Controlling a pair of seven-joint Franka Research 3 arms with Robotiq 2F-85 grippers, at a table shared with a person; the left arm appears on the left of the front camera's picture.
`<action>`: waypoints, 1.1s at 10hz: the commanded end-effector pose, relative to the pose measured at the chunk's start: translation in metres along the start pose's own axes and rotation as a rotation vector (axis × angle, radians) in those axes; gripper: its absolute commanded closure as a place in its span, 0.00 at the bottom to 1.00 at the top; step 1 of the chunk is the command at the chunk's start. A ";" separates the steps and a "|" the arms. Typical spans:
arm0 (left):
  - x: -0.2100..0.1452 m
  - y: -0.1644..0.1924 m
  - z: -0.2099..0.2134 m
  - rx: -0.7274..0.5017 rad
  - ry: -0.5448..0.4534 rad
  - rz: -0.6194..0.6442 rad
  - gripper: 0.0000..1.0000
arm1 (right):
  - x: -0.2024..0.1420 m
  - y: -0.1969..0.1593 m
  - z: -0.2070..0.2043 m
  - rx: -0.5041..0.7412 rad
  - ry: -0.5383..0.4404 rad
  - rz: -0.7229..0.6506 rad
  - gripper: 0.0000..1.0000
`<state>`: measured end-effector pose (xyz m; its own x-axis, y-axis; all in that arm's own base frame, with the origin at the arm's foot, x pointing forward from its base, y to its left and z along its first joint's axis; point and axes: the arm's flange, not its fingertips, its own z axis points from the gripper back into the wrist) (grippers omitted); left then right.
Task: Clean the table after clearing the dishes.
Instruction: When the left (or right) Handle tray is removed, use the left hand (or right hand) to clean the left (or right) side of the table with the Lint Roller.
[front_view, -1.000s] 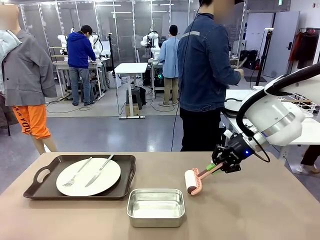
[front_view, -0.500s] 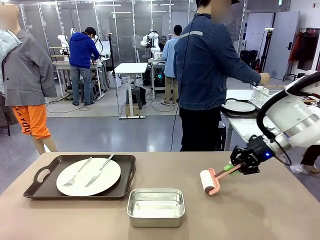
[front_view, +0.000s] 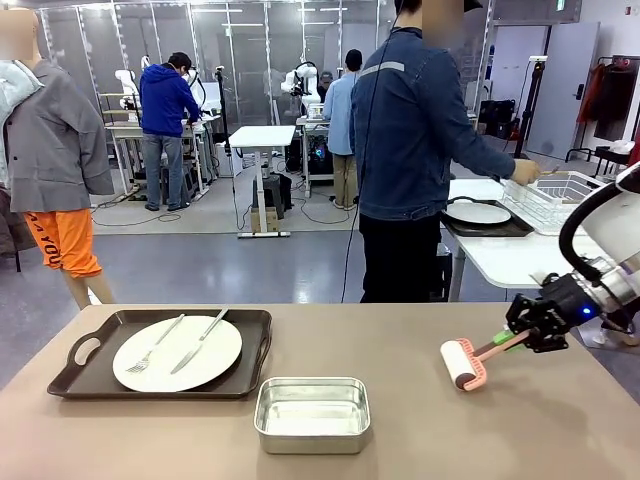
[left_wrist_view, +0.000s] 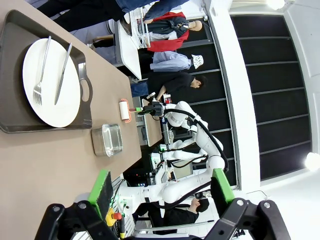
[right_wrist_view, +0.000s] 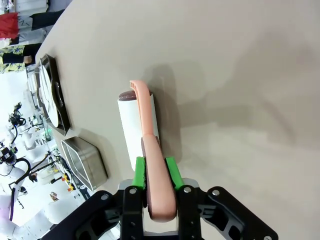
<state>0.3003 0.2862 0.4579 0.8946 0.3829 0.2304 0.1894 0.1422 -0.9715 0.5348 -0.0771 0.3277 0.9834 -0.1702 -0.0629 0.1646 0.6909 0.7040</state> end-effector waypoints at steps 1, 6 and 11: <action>-0.003 -0.002 0.002 -0.007 0.007 -0.001 0.00 | 0.018 -0.066 0.002 -0.214 -0.066 -0.030 0.79; -0.003 -0.002 0.002 -0.007 0.007 -0.001 0.00 | 0.006 -0.069 0.070 -0.392 -0.144 0.012 0.79; -0.003 -0.002 0.002 -0.007 0.007 -0.001 0.00 | -0.037 0.017 0.094 -0.545 -0.187 0.090 0.79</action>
<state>0.3003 0.2863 0.4579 0.8945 0.3831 0.2304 0.1894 0.1422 -0.9716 0.5100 -0.1374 0.4070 0.9785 -0.1590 0.1316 0.1094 0.9402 0.3226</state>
